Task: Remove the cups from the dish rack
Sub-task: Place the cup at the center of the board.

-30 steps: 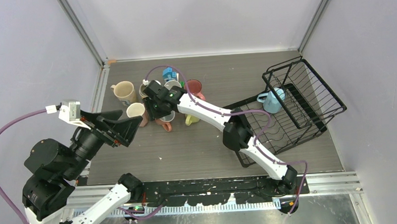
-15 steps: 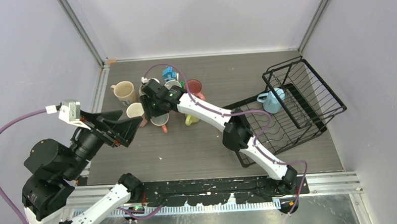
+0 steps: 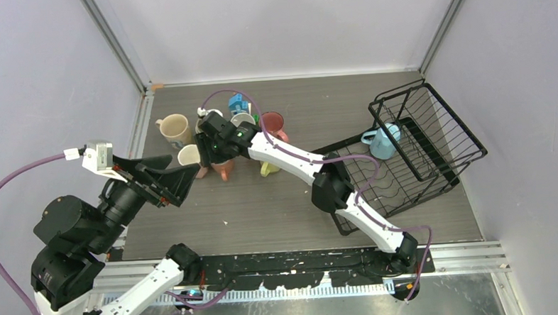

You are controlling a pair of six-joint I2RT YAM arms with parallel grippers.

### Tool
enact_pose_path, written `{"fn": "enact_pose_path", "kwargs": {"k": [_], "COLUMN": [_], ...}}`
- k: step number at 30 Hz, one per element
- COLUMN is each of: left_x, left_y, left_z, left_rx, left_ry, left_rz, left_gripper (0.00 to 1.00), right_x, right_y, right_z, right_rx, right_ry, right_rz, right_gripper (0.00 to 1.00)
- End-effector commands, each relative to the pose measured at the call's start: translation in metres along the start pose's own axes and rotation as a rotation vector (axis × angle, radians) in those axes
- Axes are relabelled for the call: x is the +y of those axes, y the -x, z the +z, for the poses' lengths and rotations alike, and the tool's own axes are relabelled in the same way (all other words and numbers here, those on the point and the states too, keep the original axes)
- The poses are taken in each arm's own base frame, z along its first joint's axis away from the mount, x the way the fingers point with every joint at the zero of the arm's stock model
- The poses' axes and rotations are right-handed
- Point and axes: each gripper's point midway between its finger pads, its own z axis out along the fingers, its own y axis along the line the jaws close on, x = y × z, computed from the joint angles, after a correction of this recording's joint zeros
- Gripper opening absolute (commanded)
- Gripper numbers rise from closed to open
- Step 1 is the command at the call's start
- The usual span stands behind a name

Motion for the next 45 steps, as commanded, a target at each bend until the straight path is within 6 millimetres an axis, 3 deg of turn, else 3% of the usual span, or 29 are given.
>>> {"fn": "enact_pose_path", "kwargs": {"k": [1, 10, 25, 29, 36, 45], "left_x": [-0.002, -0.003, -0.009, -0.013, -0.021, -0.028], "left_y": [0.006, 0.008, 0.024, 0.029, 0.031, 0.025], "left_z": [-0.005, -0.002, 0.001, 0.004, 0.014, 0.032], "left_rx": [-0.024, -0.028, -0.074, -0.087, -0.099, -0.087], "left_ry": [-0.009, -0.011, -0.021, -0.035, -0.068, -0.111], "left_rz": [0.006, 0.005, -0.006, -0.012, -0.029, -0.024], "left_gripper": [1.0, 1.0, 1.0, 1.0, 1.0, 1.0], "right_x": [0.014, 0.022, 0.041, 0.04, 0.022, -0.027], "right_y": [0.024, 0.036, 0.063, 0.072, 0.081, 0.072], "right_z": [-0.011, -0.037, -0.115, -0.149, -0.221, -0.308], "right_rx": [-0.077, -0.102, -0.174, -0.212, -0.301, -0.447], "right_ry": [0.032, 0.041, 0.077, 0.067, 0.019, -0.106], "right_rz": [0.012, 0.028, 0.05, 0.052, 0.051, 0.125], "right_gripper": [0.62, 0.65, 0.71, 0.78, 0.99, 1.0]}}
